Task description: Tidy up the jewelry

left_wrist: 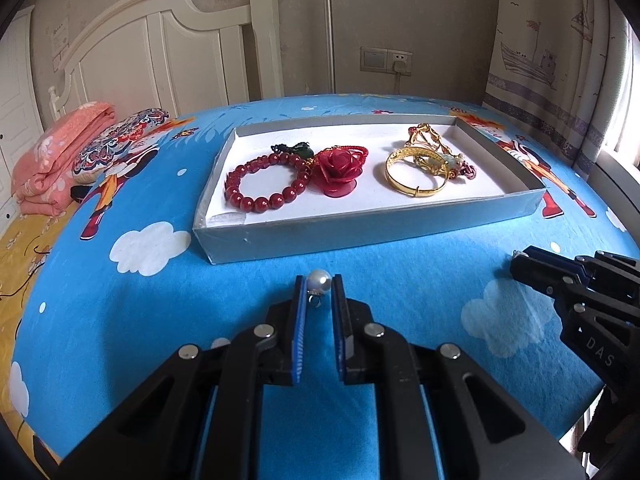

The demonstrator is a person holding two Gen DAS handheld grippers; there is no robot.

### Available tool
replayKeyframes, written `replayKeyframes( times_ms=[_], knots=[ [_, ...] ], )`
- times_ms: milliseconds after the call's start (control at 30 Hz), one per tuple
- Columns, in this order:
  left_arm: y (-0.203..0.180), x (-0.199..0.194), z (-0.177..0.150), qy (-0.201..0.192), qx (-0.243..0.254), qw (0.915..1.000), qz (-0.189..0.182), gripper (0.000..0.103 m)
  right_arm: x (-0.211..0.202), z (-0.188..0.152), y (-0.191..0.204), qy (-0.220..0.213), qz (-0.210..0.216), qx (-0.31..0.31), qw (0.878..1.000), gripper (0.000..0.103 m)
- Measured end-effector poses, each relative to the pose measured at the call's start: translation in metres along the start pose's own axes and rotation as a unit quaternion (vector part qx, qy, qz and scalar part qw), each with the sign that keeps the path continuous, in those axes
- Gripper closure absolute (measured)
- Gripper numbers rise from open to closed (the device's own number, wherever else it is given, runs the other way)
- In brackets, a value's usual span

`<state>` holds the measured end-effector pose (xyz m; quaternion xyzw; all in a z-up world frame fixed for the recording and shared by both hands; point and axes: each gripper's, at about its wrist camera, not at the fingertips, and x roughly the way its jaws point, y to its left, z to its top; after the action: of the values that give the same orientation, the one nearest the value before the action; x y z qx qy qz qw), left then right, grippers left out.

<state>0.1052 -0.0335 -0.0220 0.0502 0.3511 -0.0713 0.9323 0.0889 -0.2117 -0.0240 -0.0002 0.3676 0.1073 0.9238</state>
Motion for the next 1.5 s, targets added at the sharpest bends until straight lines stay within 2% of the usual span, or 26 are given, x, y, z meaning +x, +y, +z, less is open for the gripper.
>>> replayKeyframes(
  times_ms=[133,333,500,900,1200,1500],
  knots=[
    [-0.004,-0.005,-0.007,-0.01,-0.009,0.9999,0.002,0.091,-0.005,-0.005,-0.004,-0.012,0.014,0.016,1.0,0.089],
    [-0.014,-0.019,-0.016,-0.024,-0.003,0.9997,-0.004,0.091,-0.016,-0.011,0.006,-0.017,0.022,0.007,1.0,0.089],
    [-0.015,-0.029,-0.024,-0.03,-0.003,0.9995,-0.002,0.091,-0.022,-0.014,0.014,-0.024,0.021,-0.001,0.999,0.089],
    [-0.005,-0.035,-0.025,-0.04,-0.038,0.9984,0.007,0.091,-0.03,-0.009,0.025,-0.048,0.006,0.003,0.999,0.089],
    [0.003,-0.031,-0.014,-0.045,-0.071,0.9965,0.006,0.091,-0.025,0.004,0.026,-0.054,-0.002,0.002,0.999,0.089],
    [0.005,-0.024,0.017,-0.054,-0.078,0.9954,0.013,0.091,-0.019,0.034,0.018,-0.061,-0.017,-0.001,0.998,0.089]
  ],
)
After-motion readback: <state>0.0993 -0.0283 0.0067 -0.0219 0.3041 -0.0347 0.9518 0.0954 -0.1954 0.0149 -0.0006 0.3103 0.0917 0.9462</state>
